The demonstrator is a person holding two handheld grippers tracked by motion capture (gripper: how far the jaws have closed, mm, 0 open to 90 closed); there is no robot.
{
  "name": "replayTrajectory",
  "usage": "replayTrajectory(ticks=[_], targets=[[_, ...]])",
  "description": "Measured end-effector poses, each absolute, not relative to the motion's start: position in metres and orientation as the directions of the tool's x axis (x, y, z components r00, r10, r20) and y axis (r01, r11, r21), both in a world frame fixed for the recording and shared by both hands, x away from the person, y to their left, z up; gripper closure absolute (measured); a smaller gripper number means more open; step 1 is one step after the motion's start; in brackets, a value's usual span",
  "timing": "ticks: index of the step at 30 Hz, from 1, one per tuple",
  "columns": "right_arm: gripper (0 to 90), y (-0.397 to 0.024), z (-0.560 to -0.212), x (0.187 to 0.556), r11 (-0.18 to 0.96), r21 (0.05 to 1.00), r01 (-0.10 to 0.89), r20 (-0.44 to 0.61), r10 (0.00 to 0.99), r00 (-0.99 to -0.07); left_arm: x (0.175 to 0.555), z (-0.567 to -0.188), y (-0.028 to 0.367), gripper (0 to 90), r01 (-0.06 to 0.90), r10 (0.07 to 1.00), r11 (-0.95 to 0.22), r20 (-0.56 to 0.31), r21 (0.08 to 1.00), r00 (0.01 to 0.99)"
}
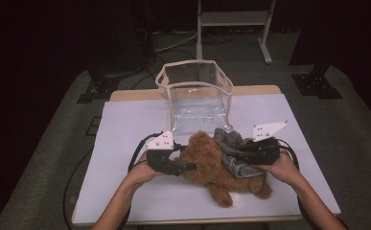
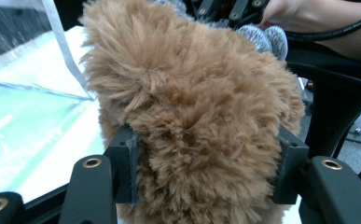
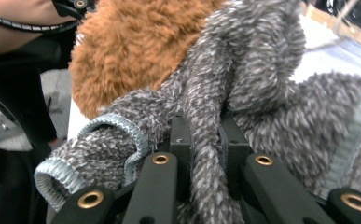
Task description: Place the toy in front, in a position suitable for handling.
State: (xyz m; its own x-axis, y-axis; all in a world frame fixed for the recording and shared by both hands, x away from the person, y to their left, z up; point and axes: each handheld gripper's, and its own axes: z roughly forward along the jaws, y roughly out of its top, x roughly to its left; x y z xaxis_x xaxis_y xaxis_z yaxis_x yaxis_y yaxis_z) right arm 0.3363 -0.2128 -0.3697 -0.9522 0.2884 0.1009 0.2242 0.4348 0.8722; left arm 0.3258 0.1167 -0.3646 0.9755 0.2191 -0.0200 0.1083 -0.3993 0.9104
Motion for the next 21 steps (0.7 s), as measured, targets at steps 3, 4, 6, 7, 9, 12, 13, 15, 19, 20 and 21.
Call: replayTrajectory(ticks=[3,4,6,7,9,12,13,15,19,20,21], targets=[[79.4,-0.201,-0.367,0.338,0.402,0.888,0.224,0.117,0.274,-0.955,0.328,-0.353,0.125,41.9,0.109,0.221,-0.384,-0.023,0.917,0.975],[79.4,-0.198,-0.365,0.339,0.392,0.892,0.222,0.121,0.266,-0.956,0.329,-0.349,0.127,42.0,0.105,0.225,-0.393,-0.016,0.914,0.974],[79.5,-0.188,-0.362,0.341,0.391,0.895,0.214,0.117,0.256,-0.959,0.331,-0.343,0.129,42.0,0.102,0.229,-0.412,-0.006,0.905,0.973],[79.6,-0.184,-0.360,0.342,0.389,0.897,0.208,0.115,0.250,-0.962,0.331,-0.340,0.130,42.0,0.098,0.227,-0.420,0.000,0.902,0.974],[79.6,-0.178,-0.355,0.342,0.367,0.909,0.199,0.119,0.230,-0.966,0.331,-0.333,0.132,42.0,0.089,0.224,-0.420,0.008,0.903,0.975],[79.6,-0.176,-0.347,0.341,0.367,0.914,0.172,0.093,0.224,-0.970,0.330,-0.326,0.130,41.8,0.079,0.221,-0.436,0.021,0.897,0.975],[79.6,-0.178,-0.347,0.341,0.375,0.912,0.169,0.087,0.225,-0.970,0.330,-0.326,0.128,41.7,0.073,0.218,-0.449,0.030,0.891,0.976],[79.4,-0.184,-0.350,0.338,0.411,0.900,0.145,0.049,0.235,-0.971,0.330,-0.330,0.123,41.0,0.065,0.211,-0.458,0.038,0.886,0.977],[79.4,-0.207,-0.364,0.334,0.436,0.889,0.138,0.025,0.254,-0.967,0.328,-0.335,0.115,37.7,0.063,0.209,-0.439,0.034,0.896,0.977],[79.4,-0.212,-0.368,0.332,0.440,0.887,0.140,0.024,0.259,-0.966,0.328,-0.336,0.112,36.7,0.060,0.204,-0.437,0.033,0.898,0.978],[79.4,-0.218,-0.371,0.330,0.439,0.886,0.146,0.027,0.264,-0.964,0.328,-0.336,0.109,36.0,0.065,0.205,-0.431,0.027,0.900,0.978]])
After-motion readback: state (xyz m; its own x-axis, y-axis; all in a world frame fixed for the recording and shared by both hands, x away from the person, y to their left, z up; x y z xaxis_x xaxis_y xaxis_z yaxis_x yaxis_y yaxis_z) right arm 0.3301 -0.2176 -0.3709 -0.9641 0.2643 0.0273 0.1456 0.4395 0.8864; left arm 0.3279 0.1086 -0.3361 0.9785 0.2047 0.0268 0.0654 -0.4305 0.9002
